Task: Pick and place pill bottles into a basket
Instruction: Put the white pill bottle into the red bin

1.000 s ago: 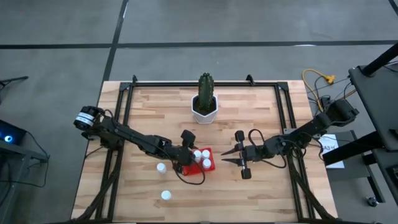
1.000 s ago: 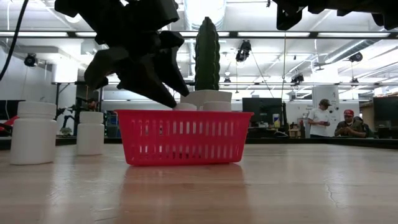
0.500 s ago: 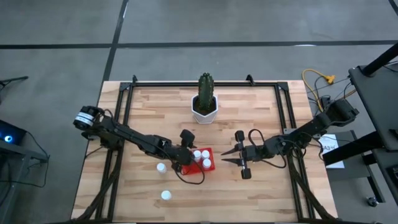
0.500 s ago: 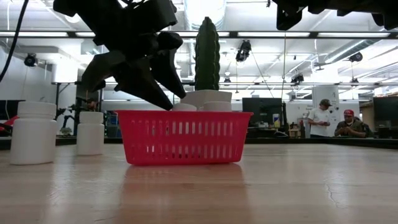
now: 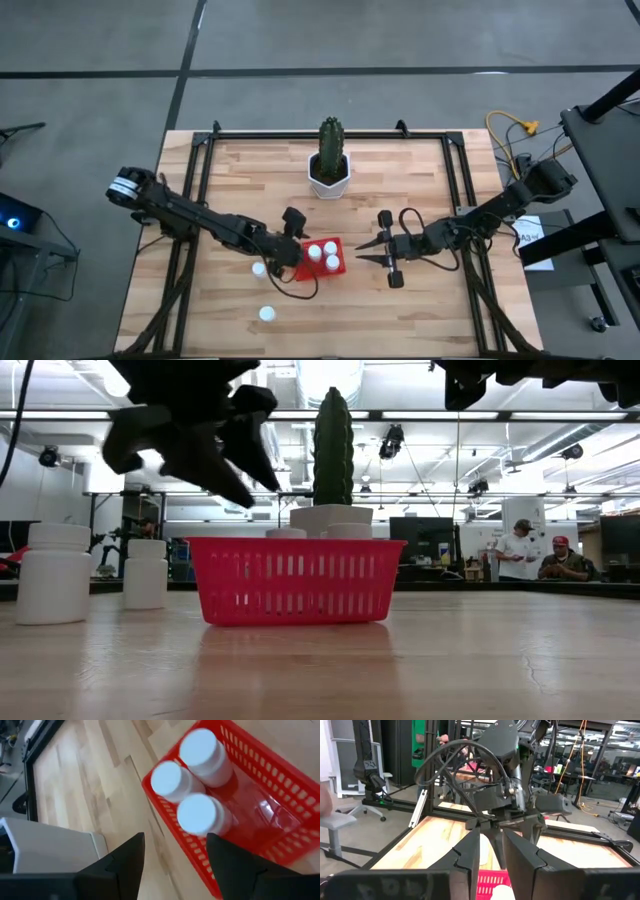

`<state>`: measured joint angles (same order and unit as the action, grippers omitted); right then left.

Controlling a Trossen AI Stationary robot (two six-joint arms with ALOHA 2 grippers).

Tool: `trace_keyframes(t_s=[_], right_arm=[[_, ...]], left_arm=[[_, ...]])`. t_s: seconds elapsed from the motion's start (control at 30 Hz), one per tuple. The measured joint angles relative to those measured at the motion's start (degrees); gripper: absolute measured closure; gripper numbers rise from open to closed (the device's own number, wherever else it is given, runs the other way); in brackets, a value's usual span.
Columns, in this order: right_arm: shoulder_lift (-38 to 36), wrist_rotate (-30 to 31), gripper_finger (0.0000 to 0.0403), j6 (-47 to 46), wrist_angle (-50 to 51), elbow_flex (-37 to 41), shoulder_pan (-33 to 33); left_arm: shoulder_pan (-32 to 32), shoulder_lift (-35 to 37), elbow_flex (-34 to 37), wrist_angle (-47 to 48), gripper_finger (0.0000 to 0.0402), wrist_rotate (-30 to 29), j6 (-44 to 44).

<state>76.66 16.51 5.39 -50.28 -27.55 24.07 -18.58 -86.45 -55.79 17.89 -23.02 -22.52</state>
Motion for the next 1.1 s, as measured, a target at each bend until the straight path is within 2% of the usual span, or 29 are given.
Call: trace_keyframes(t_s=[0.2, 0.4, 0.53, 0.87, 1.1], right_arm=[[0.0, 0.0, 0.0327, -0.37, 0.0, 0.02, -0.07], [0.0, 0.02, 0.0335, -0.48, 0.4, 0.02, -0.15], [0.0, 0.04, 0.0331, -0.51, 0.39, 0.0, -0.15], [0.0, 0.02, 0.0325, -0.53, 0.41, -0.02, -0.13], [0.0, 0.02, 0.0334, -0.48, 0.37, -0.02, -0.13]], left_arm=[[-0.39, 4.01, 1.3, 9.07, 0.0207, 0.12, 2.54], [-0.51, 9.49, 3.25, 13.66, 0.0207, 1.34, 5.86], [-0.62, 13.78, 6.1, 13.71, 0.0207, 3.28, 5.89], [-0.56, 24.13, 13.67, 11.29, 0.0207, 3.78, 6.17], [-0.45, 26.83, 15.98, 11.51, 0.0208, 6.06, 7.13]])
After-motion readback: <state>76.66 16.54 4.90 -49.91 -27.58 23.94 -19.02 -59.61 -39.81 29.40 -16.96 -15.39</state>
